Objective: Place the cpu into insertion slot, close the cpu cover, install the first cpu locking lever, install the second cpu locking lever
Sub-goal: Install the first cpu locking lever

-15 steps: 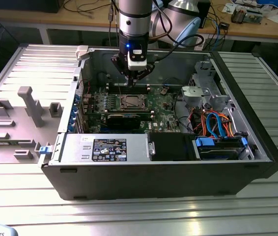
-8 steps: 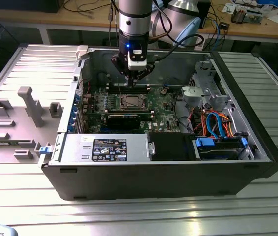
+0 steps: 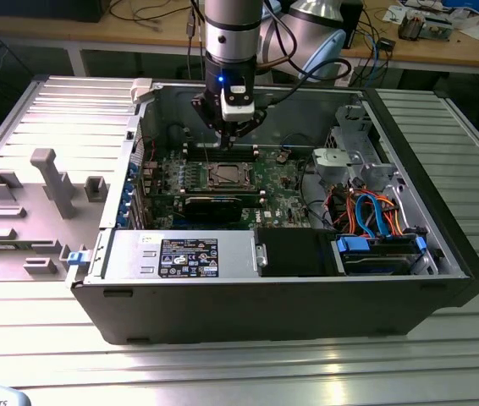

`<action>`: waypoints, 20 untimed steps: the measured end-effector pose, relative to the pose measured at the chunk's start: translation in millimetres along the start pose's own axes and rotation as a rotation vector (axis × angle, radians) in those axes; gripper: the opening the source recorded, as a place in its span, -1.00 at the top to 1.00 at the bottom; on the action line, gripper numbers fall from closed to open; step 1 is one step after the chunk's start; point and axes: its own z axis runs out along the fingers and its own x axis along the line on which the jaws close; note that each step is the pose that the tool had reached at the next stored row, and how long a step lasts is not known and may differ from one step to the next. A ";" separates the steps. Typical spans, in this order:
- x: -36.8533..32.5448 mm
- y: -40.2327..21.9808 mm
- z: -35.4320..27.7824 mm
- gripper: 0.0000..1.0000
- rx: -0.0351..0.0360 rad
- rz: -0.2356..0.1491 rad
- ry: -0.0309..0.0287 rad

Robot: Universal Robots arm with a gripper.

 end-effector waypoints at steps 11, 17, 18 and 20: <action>2.4 -1.7 -0.1 0.79 -0.0012 -0.144 0.0024; 14.5 -8.3 0.1 0.79 -0.0031 -0.172 0.0034; 14.6 -8.3 0.3 0.79 -0.0031 -0.197 0.0038; 14.6 -8.3 0.6 0.79 -0.0031 -0.238 0.0044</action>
